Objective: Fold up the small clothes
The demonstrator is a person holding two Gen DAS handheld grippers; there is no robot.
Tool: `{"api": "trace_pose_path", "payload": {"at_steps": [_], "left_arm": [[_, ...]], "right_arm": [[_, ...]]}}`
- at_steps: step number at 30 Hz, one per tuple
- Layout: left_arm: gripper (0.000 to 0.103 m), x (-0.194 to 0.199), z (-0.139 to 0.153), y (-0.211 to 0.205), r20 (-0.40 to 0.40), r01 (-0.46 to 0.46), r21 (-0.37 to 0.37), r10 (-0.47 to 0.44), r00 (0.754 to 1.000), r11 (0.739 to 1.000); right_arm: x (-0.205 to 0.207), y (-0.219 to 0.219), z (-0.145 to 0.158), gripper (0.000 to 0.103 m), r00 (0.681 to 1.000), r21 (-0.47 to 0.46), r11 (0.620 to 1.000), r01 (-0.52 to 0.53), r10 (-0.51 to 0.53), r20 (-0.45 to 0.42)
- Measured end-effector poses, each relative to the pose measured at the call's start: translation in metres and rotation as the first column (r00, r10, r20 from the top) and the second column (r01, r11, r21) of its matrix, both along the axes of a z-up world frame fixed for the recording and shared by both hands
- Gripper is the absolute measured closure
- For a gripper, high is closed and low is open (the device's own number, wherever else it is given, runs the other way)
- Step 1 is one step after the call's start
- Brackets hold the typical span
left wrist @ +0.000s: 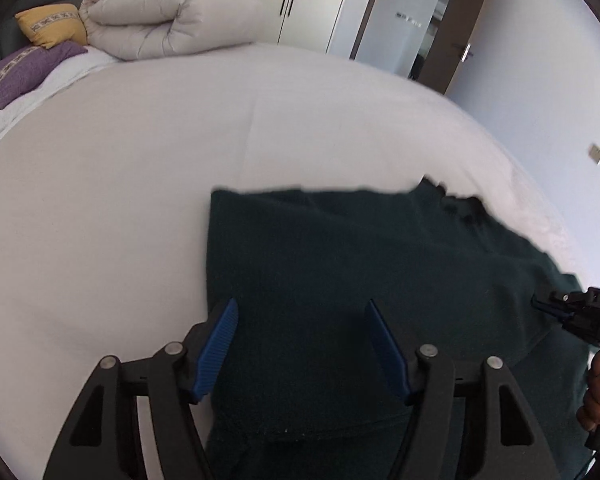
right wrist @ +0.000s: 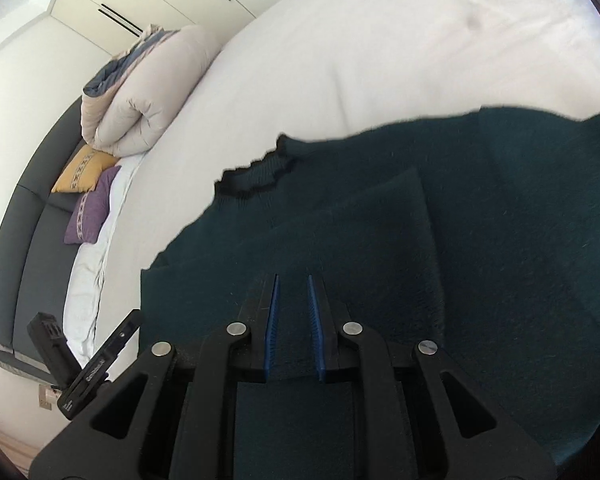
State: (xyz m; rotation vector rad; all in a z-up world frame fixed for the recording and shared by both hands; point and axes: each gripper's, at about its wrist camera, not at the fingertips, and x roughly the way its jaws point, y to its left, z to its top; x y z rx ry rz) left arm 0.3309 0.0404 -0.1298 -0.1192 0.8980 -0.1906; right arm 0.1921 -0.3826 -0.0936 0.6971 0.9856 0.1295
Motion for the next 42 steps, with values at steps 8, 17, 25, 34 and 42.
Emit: {"api": "trace_pose_path", "payload": {"at_steps": [8, 17, 25, 34, 42], "left_arm": [[0.029, -0.015, 0.007, -0.004, 0.045, -0.003, 0.039, 0.001, 0.999, 0.999], [0.002, -0.063, 0.048, -0.026, 0.102, 0.073, -0.180, -0.055, 0.993, 0.981], [0.002, -0.079, 0.050, -0.079, 0.031, 0.154, -0.256, -0.151, 0.988, 0.954], [0.002, -0.098, 0.053, -0.123, 0.013, 0.244, -0.265, -0.250, 0.968, 0.933], [0.002, -0.088, 0.059, -0.120, -0.005, 0.239, -0.390, -0.262, 0.965, 0.889]], "right_arm": [[-0.058, -0.082, -0.014, 0.089, 0.972, 0.175, 0.959, 0.222, -0.232, 0.042], [-0.267, -0.251, 0.005, 0.039, 0.682, 0.270, 0.662, 0.699, -0.731, 0.028], [-0.372, -0.328, -0.001, 0.039, 0.468, 0.393, 0.424, 0.816, -0.883, -0.019], [-0.357, -0.362, -0.016, 0.071, 0.446, 0.445, 0.392, 0.805, -0.895, -0.019], [-0.302, -0.327, 0.035, 0.094, 0.610, 0.219, 0.622, 0.752, -0.782, 0.127]]}}
